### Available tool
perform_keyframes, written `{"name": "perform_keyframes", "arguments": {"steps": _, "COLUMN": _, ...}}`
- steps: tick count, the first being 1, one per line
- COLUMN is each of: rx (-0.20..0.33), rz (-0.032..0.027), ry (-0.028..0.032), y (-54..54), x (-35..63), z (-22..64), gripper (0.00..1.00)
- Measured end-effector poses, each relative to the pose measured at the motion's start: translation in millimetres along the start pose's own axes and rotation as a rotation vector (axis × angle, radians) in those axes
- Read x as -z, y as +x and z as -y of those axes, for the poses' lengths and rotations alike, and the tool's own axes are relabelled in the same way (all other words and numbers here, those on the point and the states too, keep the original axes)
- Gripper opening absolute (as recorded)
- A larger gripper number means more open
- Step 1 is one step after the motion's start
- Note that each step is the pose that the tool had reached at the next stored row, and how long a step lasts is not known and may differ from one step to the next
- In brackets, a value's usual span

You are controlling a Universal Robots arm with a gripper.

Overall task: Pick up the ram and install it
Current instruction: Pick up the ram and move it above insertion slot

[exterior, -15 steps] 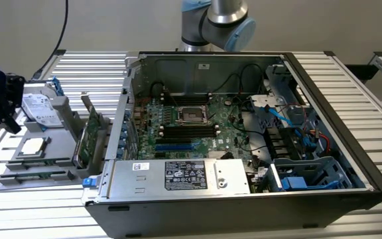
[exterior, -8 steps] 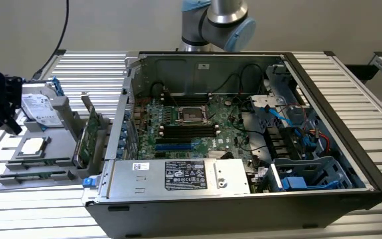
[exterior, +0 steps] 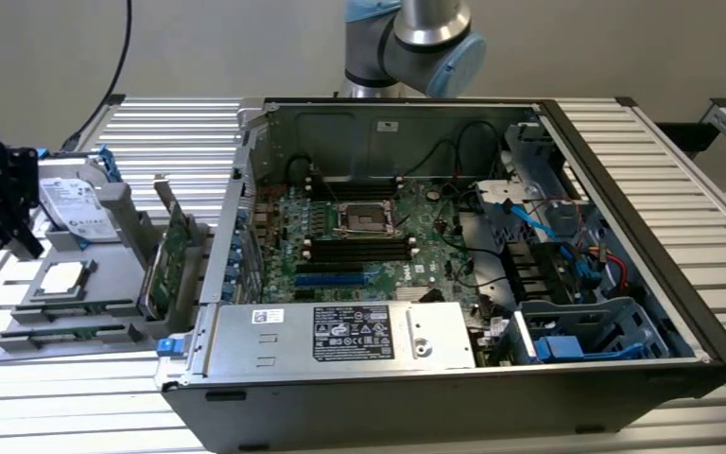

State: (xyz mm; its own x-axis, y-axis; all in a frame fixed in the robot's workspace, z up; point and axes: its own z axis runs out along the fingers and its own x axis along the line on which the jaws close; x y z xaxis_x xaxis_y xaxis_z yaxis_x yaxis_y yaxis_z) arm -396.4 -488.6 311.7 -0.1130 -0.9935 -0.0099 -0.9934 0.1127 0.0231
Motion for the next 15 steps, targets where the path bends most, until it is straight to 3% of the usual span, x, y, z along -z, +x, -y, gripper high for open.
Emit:
{"name": "perform_keyframes", "arguments": {"steps": 11, "rx": 0.2, "rz": -0.0048, "ry": -0.0022, "y": 0.1, "x": -6.6, "z": 0.2, "gripper": 0.11}}
{"name": "perform_keyframes", "arguments": {"steps": 15, "rx": 0.211, "rz": -0.005, "ry": -0.0021, "y": 0.1, "x": -6.7, "z": -0.2, "gripper": 0.11}}
